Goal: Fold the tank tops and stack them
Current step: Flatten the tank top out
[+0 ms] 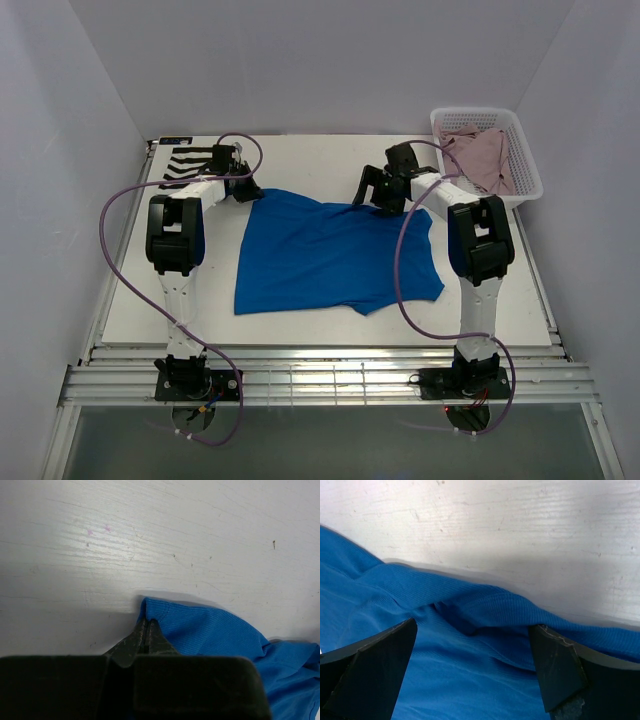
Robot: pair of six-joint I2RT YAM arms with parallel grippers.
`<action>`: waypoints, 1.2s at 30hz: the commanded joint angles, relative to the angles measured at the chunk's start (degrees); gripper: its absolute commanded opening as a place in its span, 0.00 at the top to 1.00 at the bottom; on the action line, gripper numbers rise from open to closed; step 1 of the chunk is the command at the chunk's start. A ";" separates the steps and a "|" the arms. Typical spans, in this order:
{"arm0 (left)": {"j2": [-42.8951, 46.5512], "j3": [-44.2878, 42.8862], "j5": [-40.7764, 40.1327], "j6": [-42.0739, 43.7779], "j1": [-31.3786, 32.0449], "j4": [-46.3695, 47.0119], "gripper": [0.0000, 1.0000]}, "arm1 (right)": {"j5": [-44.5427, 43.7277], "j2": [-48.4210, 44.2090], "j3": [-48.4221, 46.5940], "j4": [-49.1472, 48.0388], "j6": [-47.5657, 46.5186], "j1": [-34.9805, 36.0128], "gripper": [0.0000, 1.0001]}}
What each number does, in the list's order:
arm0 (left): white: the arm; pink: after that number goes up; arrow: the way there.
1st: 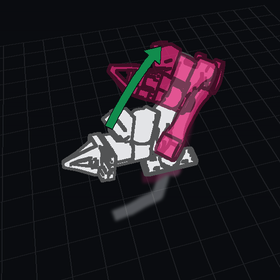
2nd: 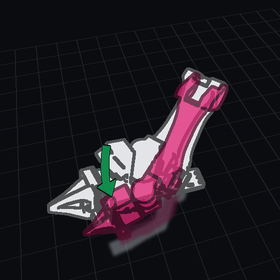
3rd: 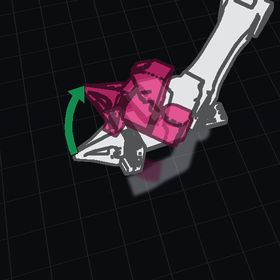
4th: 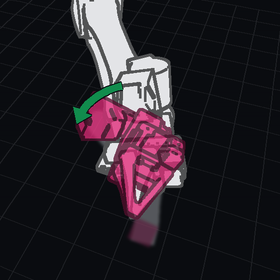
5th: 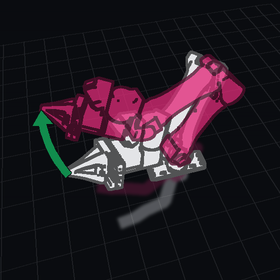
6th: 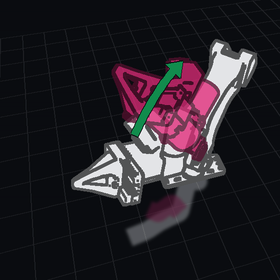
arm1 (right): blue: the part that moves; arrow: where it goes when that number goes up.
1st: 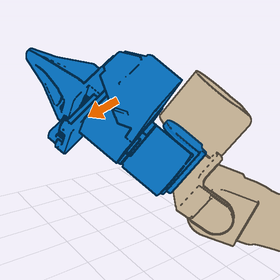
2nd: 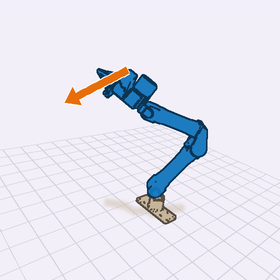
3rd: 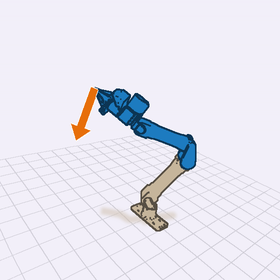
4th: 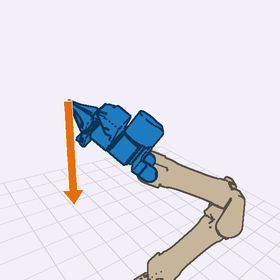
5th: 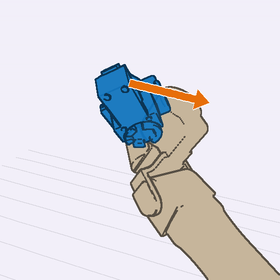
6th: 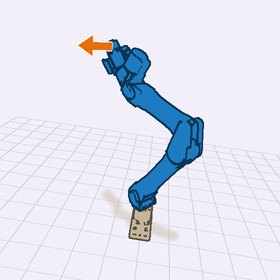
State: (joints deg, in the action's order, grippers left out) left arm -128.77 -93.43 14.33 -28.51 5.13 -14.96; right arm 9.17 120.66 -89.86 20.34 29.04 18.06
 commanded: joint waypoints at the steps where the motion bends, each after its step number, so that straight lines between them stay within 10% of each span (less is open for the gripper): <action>1: 3.88 0.70 -1.76 0.56 0.06 -1.12 1.00 | -0.11 1.50 -1.28 -4.51 1.90 -0.22 0.02; 9: 3.79 0.79 -2.20 0.56 0.06 -1.12 1.00 | -1.26 5.81 -5.15 -6.36 5.24 -0.66 0.19; 17: 3.70 0.53 -2.46 0.48 -0.47 -1.39 1.00 | -3.45 3.62 -3.48 -10.58 7.09 -0.93 0.92; 36: 8.89 4.04 -0.88 -3.92 -4.68 4.94 1.00 | 10.66 0.01 -5.40 -15.06 -0.55 -6.20 0.92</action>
State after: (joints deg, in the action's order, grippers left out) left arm -125.75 -89.91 13.39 -31.68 1.45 -13.37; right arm 12.91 124.53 -93.12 10.15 32.62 12.64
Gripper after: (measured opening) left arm 0.021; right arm 0.081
